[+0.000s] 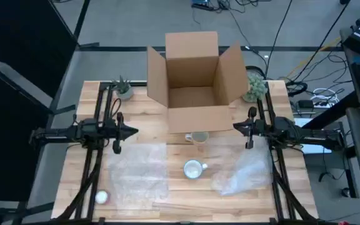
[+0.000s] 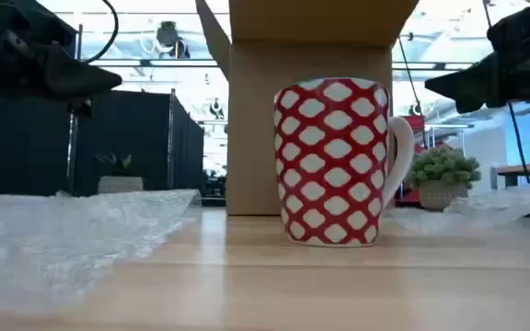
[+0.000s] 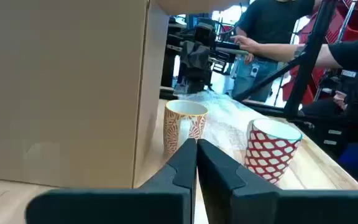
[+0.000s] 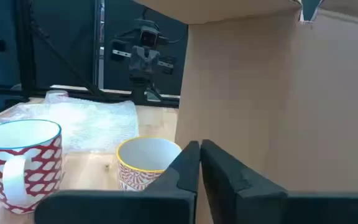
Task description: Wrap mug
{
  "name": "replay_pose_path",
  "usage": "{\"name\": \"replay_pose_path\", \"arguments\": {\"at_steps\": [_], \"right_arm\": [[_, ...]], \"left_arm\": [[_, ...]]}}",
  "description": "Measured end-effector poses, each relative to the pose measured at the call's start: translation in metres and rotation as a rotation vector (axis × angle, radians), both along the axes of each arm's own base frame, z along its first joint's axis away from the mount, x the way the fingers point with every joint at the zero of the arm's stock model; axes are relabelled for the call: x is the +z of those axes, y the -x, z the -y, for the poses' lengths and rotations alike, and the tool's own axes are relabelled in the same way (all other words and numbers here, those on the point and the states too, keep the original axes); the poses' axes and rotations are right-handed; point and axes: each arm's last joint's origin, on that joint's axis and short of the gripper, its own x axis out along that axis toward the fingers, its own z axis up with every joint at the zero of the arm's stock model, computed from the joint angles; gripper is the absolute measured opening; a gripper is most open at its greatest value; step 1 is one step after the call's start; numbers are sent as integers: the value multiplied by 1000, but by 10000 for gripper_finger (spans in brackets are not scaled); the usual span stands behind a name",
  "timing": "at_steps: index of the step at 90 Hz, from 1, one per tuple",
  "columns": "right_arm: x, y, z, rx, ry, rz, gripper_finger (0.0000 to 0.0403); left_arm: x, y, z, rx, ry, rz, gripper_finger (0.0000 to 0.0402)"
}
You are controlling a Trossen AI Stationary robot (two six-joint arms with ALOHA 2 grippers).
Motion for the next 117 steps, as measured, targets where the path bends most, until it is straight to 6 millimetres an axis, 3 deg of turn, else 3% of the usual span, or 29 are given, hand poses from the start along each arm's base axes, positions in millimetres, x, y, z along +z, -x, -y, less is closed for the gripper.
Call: {"name": "replay_pose_path", "arguments": {"at_steps": [117], "right_arm": [[0,0,0,1,-22,2,2]], "left_arm": [[0,0,0,0,0,0,0]]}}
